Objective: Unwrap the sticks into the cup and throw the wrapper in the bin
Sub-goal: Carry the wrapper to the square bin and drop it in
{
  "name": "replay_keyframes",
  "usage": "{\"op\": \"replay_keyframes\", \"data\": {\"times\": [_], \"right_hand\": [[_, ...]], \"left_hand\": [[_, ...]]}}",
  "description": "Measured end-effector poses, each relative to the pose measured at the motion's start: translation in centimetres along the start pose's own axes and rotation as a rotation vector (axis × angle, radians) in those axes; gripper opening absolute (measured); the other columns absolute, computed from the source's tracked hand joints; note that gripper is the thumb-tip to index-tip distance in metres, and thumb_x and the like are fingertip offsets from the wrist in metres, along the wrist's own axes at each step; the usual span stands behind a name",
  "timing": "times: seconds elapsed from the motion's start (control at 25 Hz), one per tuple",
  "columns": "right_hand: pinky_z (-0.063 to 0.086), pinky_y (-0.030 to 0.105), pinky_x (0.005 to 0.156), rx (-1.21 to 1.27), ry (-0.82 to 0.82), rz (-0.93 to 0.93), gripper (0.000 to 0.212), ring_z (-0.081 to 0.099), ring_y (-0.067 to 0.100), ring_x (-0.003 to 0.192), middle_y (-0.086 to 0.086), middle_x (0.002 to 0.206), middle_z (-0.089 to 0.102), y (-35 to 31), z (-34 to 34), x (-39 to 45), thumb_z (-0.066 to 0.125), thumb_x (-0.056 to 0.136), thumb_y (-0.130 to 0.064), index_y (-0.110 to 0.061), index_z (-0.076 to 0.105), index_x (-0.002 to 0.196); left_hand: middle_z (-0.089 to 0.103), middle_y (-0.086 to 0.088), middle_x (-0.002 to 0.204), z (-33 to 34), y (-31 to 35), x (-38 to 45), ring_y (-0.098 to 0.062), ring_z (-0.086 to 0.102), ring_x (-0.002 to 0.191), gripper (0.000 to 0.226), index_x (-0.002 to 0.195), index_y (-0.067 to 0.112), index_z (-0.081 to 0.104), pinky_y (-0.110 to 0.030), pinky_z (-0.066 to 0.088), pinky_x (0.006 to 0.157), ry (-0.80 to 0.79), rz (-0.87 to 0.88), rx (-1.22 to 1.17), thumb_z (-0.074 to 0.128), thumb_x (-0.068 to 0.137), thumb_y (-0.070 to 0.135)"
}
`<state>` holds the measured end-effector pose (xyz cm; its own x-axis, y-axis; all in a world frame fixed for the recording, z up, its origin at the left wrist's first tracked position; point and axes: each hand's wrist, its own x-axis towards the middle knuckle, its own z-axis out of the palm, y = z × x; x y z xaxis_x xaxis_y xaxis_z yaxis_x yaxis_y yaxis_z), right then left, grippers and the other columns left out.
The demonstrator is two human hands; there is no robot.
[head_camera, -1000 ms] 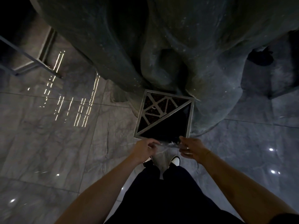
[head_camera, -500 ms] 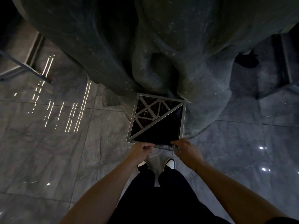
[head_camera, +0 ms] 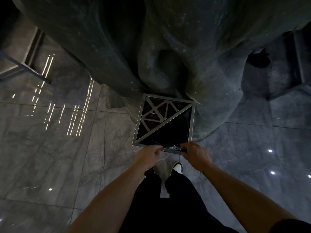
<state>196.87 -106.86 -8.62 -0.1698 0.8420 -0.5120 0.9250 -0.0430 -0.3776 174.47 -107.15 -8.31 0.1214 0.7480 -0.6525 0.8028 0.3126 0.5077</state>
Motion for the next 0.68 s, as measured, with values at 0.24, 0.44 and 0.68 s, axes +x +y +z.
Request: {"op": "replay_keyframes", "data": {"times": [0.24, 0.44, 0.68], "right_hand": [[0.052, 0.031, 0.077, 0.039, -0.040, 0.040, 0.035, 0.065, 0.018, 0.096, -0.002, 0.120, 0.060, -0.3, 0.2, 0.5, 0.050, 0.092, -0.032, -0.032, 0.055, 0.126], [0.054, 0.035, 0.084, 0.006, -0.109, 0.022, 0.039, 0.063, 0.021, 0.103, 0.000, 0.126, 0.059, -0.6, 0.4, 1.3, 0.045, 0.092, -0.026, -0.029, 0.057, 0.128], [0.052, 0.034, 0.087, 0.033, -0.089, 0.054, 0.041, 0.063, 0.022, 0.108, 0.003, 0.131, 0.057, -0.6, 0.6, 1.2, 0.045, 0.093, -0.028, -0.025, 0.052, 0.133]], "left_hand": [[0.070, -0.005, 0.119, 0.1, -0.1, 1.3, -0.027, 0.066, 0.106, 0.039, 0.132, 0.033, 0.050, -0.041, 0.054, 0.088, -0.066, -0.026, 0.134, 0.046, 0.093, 0.033], [0.064, -0.009, 0.126, 0.3, -0.5, 2.5, -0.031, 0.062, 0.111, 0.048, 0.139, 0.032, 0.041, -0.041, 0.051, 0.088, -0.110, -0.080, 0.198, 0.047, 0.091, 0.035], [0.063, -0.010, 0.125, 0.1, -0.1, 3.5, -0.032, 0.062, 0.111, 0.053, 0.141, 0.032, 0.039, -0.040, 0.051, 0.087, -0.121, -0.094, 0.203, 0.049, 0.089, 0.034]]}}
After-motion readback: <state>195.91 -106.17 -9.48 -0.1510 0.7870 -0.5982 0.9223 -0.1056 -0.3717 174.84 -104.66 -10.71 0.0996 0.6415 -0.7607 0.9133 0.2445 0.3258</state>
